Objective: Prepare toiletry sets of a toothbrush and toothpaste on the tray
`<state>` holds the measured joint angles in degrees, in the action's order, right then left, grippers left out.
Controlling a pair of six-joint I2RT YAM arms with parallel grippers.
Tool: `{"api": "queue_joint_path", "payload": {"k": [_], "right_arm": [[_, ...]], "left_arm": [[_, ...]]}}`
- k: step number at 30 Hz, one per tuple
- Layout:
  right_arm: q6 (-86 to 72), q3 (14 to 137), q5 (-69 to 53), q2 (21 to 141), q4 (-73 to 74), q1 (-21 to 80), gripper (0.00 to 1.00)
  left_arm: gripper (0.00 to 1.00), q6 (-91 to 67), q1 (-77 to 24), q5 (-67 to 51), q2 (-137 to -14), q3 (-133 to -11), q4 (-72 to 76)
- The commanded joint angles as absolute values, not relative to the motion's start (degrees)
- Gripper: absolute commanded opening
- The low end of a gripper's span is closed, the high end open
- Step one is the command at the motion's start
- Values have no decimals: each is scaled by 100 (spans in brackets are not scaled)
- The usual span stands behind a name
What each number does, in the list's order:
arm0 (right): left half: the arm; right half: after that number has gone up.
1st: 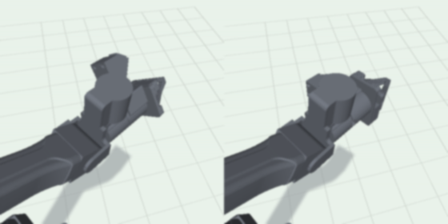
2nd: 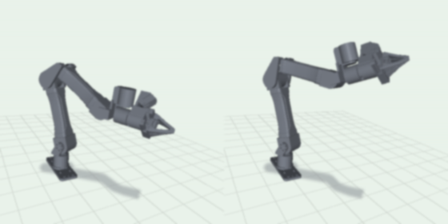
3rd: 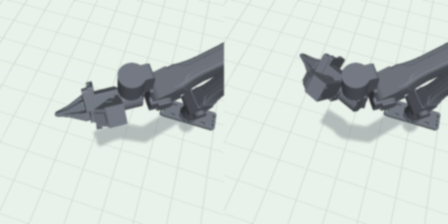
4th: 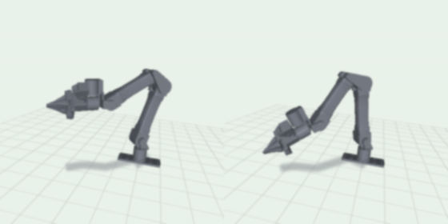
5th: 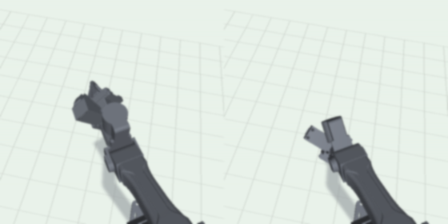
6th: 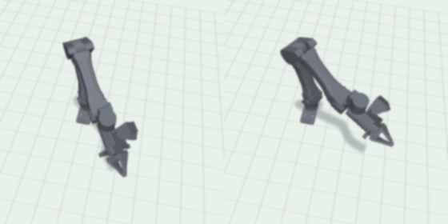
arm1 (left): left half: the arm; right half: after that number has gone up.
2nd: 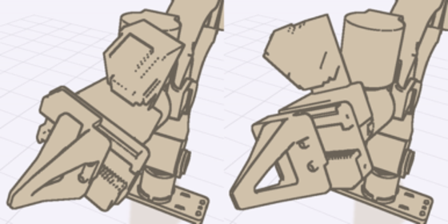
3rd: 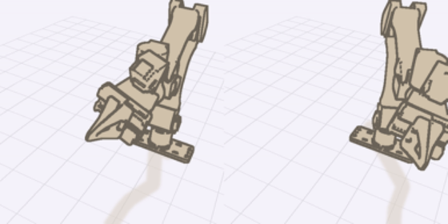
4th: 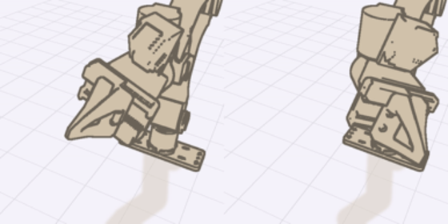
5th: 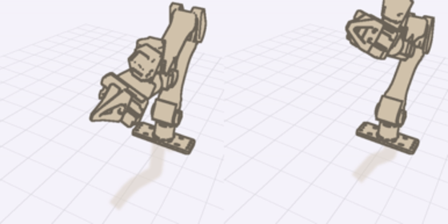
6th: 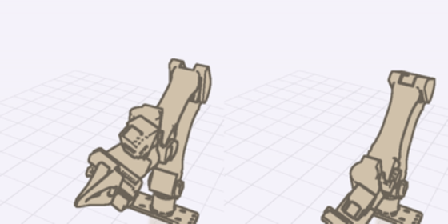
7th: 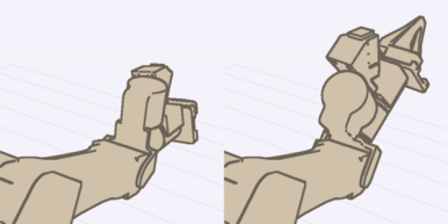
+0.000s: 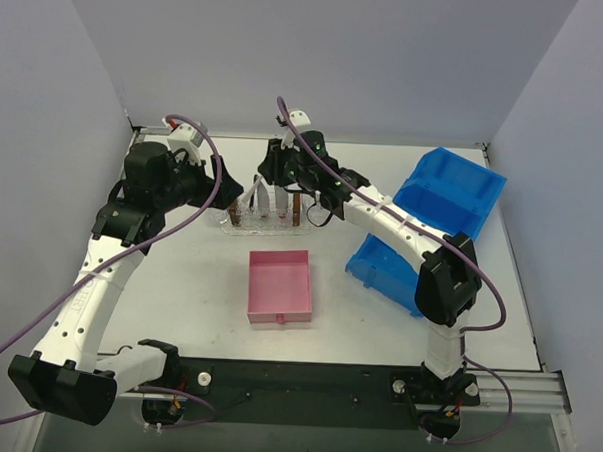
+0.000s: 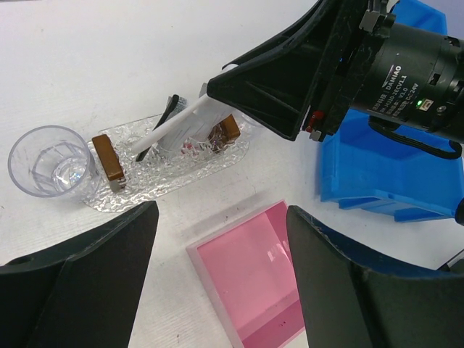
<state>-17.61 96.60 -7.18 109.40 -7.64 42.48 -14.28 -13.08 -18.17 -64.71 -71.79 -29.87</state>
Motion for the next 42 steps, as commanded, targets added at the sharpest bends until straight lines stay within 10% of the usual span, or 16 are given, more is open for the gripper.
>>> {"api": "queue_joint_path", "payload": {"k": [1,42], "right_arm": [[-1609,9633,-571,10951,-1195,4342,0],[-1459,9070,-35,10960,-1415,4562,1]], "left_arm": [[82,-1318,-1310,-1793,-6381,-7198,-2909],[82,-1301,-1310,-1802,-6398,-7190,-2927]]}}
